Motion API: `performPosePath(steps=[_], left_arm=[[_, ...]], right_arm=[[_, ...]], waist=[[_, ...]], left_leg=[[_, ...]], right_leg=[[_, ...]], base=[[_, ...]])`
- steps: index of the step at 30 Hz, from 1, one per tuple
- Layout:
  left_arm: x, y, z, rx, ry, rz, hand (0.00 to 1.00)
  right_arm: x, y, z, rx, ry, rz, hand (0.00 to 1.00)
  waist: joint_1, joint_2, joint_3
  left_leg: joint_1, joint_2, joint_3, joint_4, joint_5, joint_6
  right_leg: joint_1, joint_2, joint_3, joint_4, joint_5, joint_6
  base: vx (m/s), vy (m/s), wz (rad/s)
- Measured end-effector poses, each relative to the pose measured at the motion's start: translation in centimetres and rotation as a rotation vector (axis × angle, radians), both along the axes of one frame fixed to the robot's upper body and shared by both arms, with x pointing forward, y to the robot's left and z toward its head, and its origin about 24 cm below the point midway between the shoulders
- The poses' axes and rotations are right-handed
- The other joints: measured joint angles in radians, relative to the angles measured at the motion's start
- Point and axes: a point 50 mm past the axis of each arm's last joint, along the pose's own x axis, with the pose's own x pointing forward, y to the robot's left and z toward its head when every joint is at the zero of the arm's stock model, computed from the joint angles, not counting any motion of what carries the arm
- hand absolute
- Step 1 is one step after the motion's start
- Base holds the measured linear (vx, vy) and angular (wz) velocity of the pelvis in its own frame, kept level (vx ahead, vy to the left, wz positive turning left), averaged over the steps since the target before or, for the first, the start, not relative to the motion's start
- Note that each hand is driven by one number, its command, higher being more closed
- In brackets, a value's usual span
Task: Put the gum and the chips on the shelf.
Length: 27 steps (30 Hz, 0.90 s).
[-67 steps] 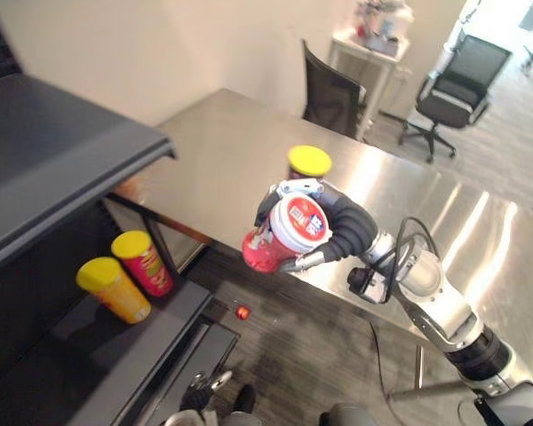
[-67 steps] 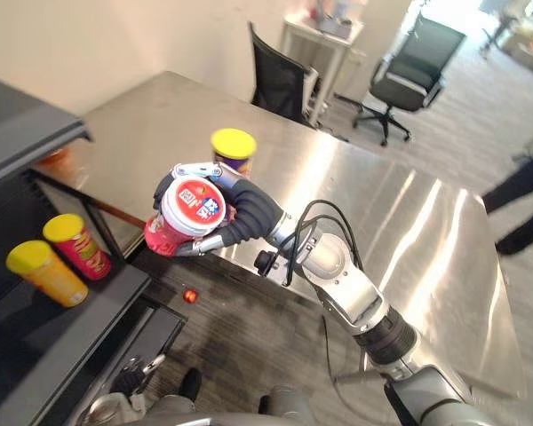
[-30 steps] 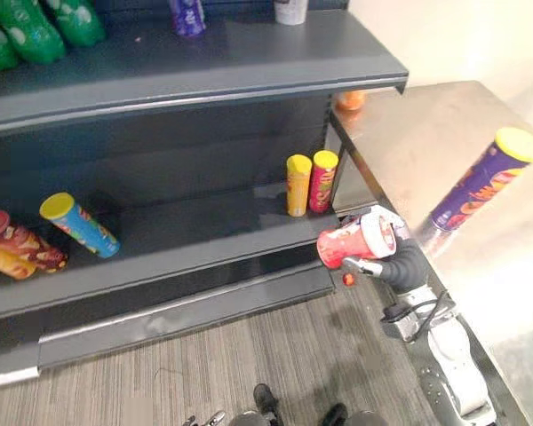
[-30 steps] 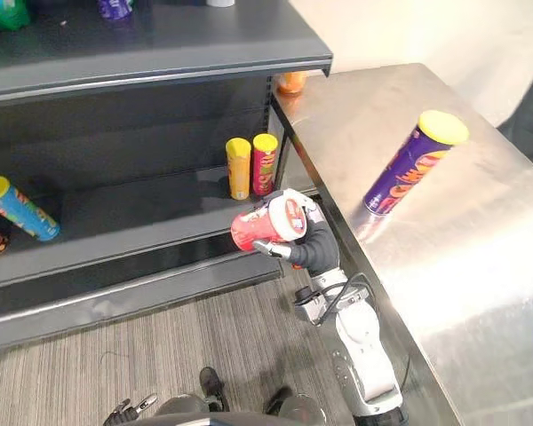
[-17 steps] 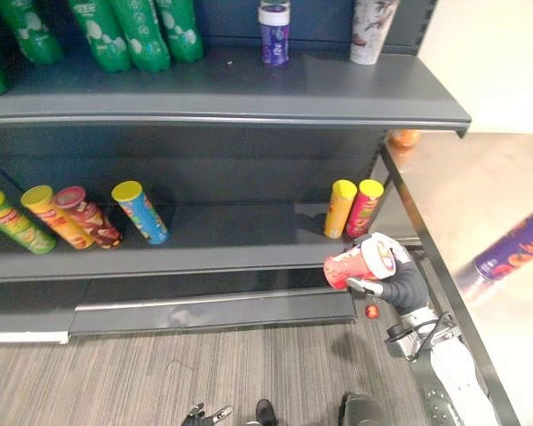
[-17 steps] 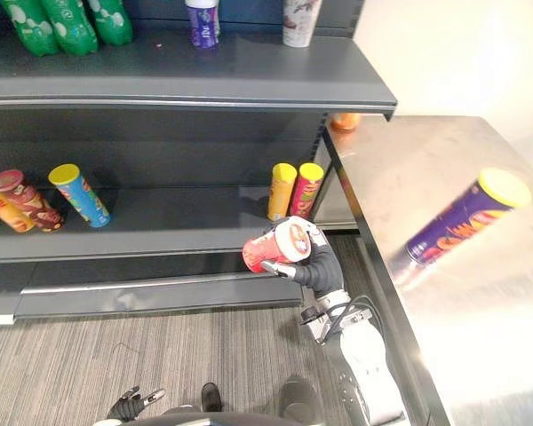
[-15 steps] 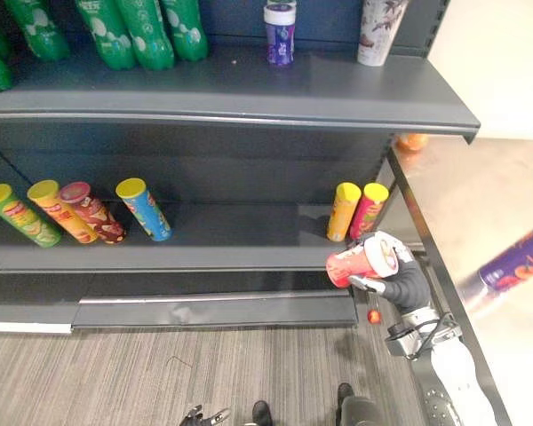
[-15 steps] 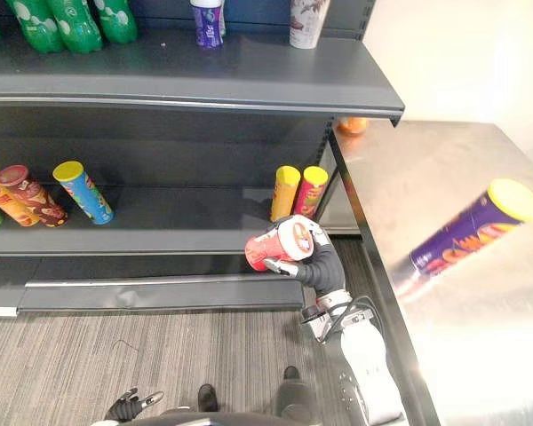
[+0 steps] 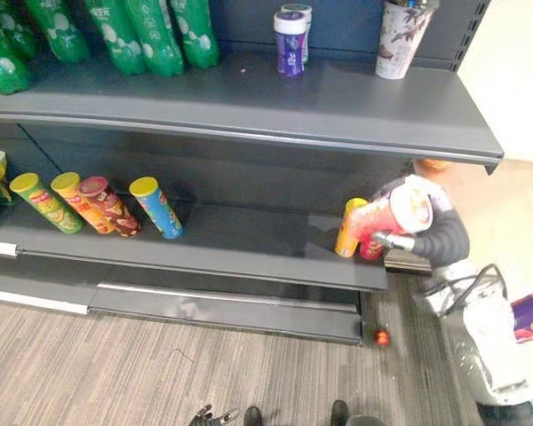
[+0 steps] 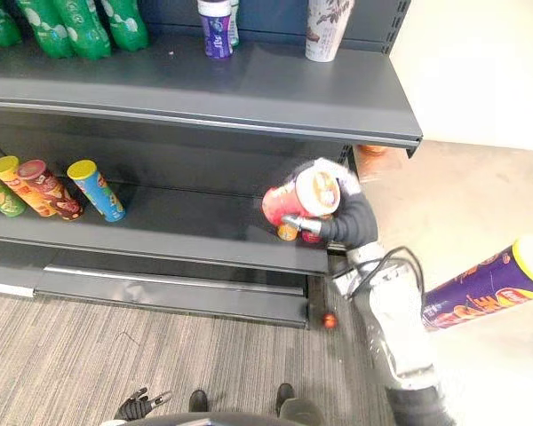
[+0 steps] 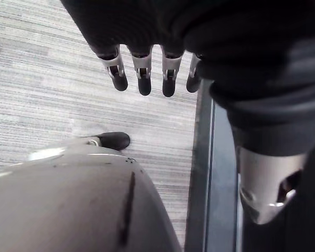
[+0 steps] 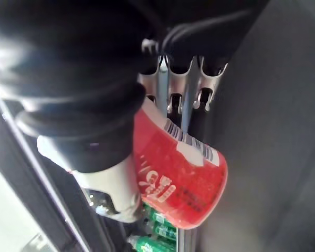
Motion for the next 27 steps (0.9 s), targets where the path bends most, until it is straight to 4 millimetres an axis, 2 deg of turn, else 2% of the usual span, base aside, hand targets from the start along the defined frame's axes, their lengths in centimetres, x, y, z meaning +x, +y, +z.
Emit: performPosePath(steps=[2,3,5,9,13,18,22,26,27], left_arm=[[-0.2,0.0,0.0,-0.001,0.004,0.001,0.0],[-0.2,0.0,0.0,-0.002,0.005,0.001,0.0],[-0.3,0.0,0.0,-0.005,0.007,-0.001,0.0],[-0.3,0.0,0.0,-0.012,0.008,-0.006,0.0],[-0.4,0.1,0.0,-0.013,0.011,-0.009,0.0],[-0.6,0.6,0.0,-0.012,0.017,-0.02,0.0],[-0.5,0.8,0.1,-0.009,0.015,-0.024,0.0],[0.1,0.6,0.2,-0.013,0.0,-0.033,0.0],[0.1,0.6,0.2,-0.015,-0.001,-0.032,0.0]], right_arm=[[0.5,-1.0,3.6,-0.073,-0.149,-0.039,1.0],[0.5,-1.2,4.6,-0.089,-0.189,-0.045,1.0],[0.1,-1.5,8.3,-0.16,-0.347,-0.049,1.0],[-0.6,-1.0,12.0,-0.235,-0.494,-0.006,1.0],[0.9,-0.4,13.8,-0.297,-0.509,0.0,1.0],[3.0,0.8,15.0,-0.348,-0.481,0.014,1.0],[6.0,1.9,15.8,-0.47,-0.39,-0.014,1.0],[10.2,0.9,16.7,-0.572,-0.228,-0.137,1.0],[10.7,0.6,16.9,-0.579,-0.206,-0.153,1.0]], waist=[[0.002,-0.002,-0.001],[0.002,-0.002,-0.001],[0.0,-0.002,-0.001],[-0.001,-0.003,-0.002],[0.0,-0.009,-0.01],[0.003,-0.029,-0.025],[0.016,-0.039,-0.031],[0.05,-0.04,-0.031],[0.057,-0.04,-0.031]], left_leg=[[-0.001,-0.002,-0.007,-0.001,0.0,0.001],[-0.001,-0.002,-0.008,-0.001,0.001,0.001],[-0.001,-0.003,-0.009,-0.001,0.001,0.001],[-0.002,0.001,-0.013,-0.001,0.004,-0.002],[-0.001,0.002,-0.016,-0.002,0.007,-0.002],[-0.002,0.002,-0.025,-0.002,0.01,-0.002],[-0.009,0.001,-0.037,-0.002,0.016,-0.001],[-0.02,0.002,-0.056,-0.002,0.026,-0.003],[-0.02,0.002,-0.058,-0.002,0.027,-0.004]], right_leg=[[0.002,0.001,-0.001,-0.002,0.0,0.001],[0.002,0.001,-0.001,-0.002,0.0,0.001],[0.002,0.004,-0.001,-0.002,0.0,0.001],[0.002,0.012,-0.004,-0.002,0.0,0.0],[0.001,0.013,-0.006,-0.002,0.0,0.0],[0.002,0.012,-0.012,-0.001,0.001,0.0],[0.002,0.011,-0.024,-0.001,0.001,-0.001],[0.001,0.012,-0.042,-0.003,0.004,-0.005],[0.001,0.012,-0.044,-0.003,0.004,-0.005]], base=[[-0.03,0.0,0.09],[0.0,0.0,0.0],[0.0,0.0,0.0],[0.0,0.0,0.0],[0.0,0.0,0.0],[0.0,-0.001,0.04],[-0.01,-0.004,0.08],[-0.02,-0.011,0.13],[-0.01,-0.013,0.12]])
